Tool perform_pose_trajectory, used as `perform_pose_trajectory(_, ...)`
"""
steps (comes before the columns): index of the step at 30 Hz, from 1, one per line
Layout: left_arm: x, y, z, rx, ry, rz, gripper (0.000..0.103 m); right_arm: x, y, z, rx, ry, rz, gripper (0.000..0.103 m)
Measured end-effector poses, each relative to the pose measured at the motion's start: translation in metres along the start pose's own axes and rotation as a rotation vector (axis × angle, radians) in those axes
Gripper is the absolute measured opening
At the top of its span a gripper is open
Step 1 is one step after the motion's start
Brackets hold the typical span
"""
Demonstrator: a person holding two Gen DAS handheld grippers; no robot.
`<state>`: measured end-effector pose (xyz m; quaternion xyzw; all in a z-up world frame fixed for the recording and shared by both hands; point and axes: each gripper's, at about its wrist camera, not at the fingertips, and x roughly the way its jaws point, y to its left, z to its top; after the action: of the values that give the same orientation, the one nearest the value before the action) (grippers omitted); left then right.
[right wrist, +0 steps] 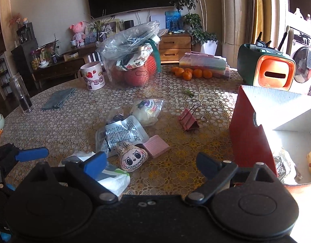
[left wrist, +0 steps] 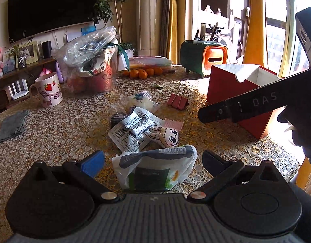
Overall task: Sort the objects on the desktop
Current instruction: 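Withdraw both tools from the box back over the table, then grasp the bunny-face plush with the right tool while the left tool grasps the white-green plastic bag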
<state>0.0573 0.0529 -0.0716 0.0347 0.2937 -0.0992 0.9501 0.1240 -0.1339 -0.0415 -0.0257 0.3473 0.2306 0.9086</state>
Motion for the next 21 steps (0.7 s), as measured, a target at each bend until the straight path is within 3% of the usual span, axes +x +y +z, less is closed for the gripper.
perform_pose_trajectory(8,0.017,0.022,-0.004,0.087,0.026,-0.066,0.103,0.033,0.012,0.004,-0.023,0.053,0.019,0.094)
perform_pose_trajectory(17,0.052,0.045,-0.007,0.09,0.111,-0.163,0.103,0.078,0.023,0.008,-0.045,0.125,0.028,0.091)
perform_pose_trajectory(21,0.063,0.044,-0.006,0.076,0.11,-0.187,0.103,0.093,0.027,0.007,-0.058,0.147,0.021,0.089)
